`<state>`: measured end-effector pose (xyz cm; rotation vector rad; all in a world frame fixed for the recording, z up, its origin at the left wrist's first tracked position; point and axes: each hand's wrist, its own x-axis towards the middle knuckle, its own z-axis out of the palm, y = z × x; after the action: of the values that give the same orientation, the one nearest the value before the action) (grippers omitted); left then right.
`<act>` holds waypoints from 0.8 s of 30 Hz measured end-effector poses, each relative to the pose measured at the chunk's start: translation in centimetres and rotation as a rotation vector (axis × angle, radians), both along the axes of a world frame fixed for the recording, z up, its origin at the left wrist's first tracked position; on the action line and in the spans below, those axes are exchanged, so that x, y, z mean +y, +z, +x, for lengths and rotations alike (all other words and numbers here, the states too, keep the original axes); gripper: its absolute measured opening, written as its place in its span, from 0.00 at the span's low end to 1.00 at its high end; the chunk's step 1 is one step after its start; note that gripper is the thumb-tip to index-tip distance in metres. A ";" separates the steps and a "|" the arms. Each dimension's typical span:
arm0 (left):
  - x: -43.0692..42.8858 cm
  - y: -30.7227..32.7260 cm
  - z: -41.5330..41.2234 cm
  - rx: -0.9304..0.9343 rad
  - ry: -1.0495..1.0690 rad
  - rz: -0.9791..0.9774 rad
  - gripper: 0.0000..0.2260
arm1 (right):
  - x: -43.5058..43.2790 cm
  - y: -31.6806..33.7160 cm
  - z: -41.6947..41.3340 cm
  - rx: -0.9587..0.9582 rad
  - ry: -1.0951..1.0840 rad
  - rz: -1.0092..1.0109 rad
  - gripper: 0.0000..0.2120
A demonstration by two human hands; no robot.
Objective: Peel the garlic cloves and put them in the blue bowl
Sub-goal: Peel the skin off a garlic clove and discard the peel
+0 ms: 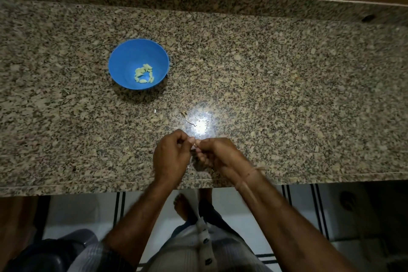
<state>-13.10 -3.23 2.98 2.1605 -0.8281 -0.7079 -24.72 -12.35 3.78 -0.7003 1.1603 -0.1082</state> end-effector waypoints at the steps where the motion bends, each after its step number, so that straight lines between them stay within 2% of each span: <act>1: 0.0 0.4 -0.1 -0.064 -0.020 -0.012 0.10 | -0.1 0.1 0.0 0.000 -0.020 0.061 0.07; 2: 0.0 0.6 0.0 -0.076 -0.026 -0.008 0.10 | 0.0 -0.1 0.0 -0.008 -0.003 -0.005 0.08; 3: -0.2 0.3 0.2 -0.045 -0.024 0.003 0.11 | 0.1 -0.4 -0.1 0.006 0.058 -0.204 0.09; 5: -0.5 -0.7 0.4 0.146 0.009 0.014 0.14 | 0.4 -1.0 -0.4 0.078 0.251 -0.775 0.10; 6: -0.7 -0.9 0.3 0.255 0.042 -0.014 0.15 | 0.5 -1.1 -0.4 0.090 0.333 -0.942 0.10; 8: -0.9 -0.5 -0.1 0.329 0.063 -0.065 0.17 | 0.3 -1.0 0.1 0.095 0.378 -0.980 0.12; 11: -0.9 -0.4 -0.7 0.069 -0.027 -0.026 0.15 | 0.0 -0.7 0.6 0.086 0.271 -0.680 0.16; 12: -1.0 -0.3 -0.8 0.038 -0.034 0.010 0.14 | 0.2 -0.7 0.7 0.083 0.239 -0.642 0.16; 13: -1.3 -0.4 -0.8 0.112 -0.013 0.024 0.14 | 0.4 -0.8 0.7 0.110 0.265 -0.750 0.15; 15: -2.1 -0.2 -0.6 0.560 0.126 0.029 0.16 | 0.4 -1.2 0.5 0.203 0.385 -1.137 0.13; 16: -2.4 0.1 -0.4 0.759 0.187 0.086 0.17 | 0.3 -1.4 0.5 0.230 0.436 -1.251 0.12; 17: -2.5 0.3 -0.2 0.852 0.205 0.124 0.17 | 0.2 -1.5 0.5 0.237 0.464 -1.276 0.12; 18: -2.5 0.4 -0.2 0.796 0.167 0.115 0.17 | 0.2 -1.6 0.5 0.237 0.459 -1.219 0.13; 19: -2.3 0.2 -0.4 0.608 0.080 0.059 0.16 | 0.0 -1.7 0.6 0.227 0.413 -1.073 0.14; 21: -1.6 -0.7 -0.5 0.058 -0.115 -0.022 0.12 | -0.5 -1.1 0.8 0.148 0.255 -0.590 0.17; 22: -1.5 -0.6 -0.7 -0.076 -0.163 -0.037 0.11 | -0.7 -0.7 1.0 0.122 0.186 -0.376 0.18; 23: -1.6 -0.8 -0.9 -0.105 -0.167 -0.018 0.11 | -0.8 -0.4 0.9 0.106 0.169 -0.328 0.18; 24: -1.7 -1.0 -1.0 -0.005 -0.140 -0.013 0.12 | -0.6 -0.4 0.9 0.130 0.215 -0.447 0.18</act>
<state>-14.12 -4.97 1.99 2.1084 -0.9908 -0.7646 -23.82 -12.98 3.38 -1.2386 1.1883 -0.1441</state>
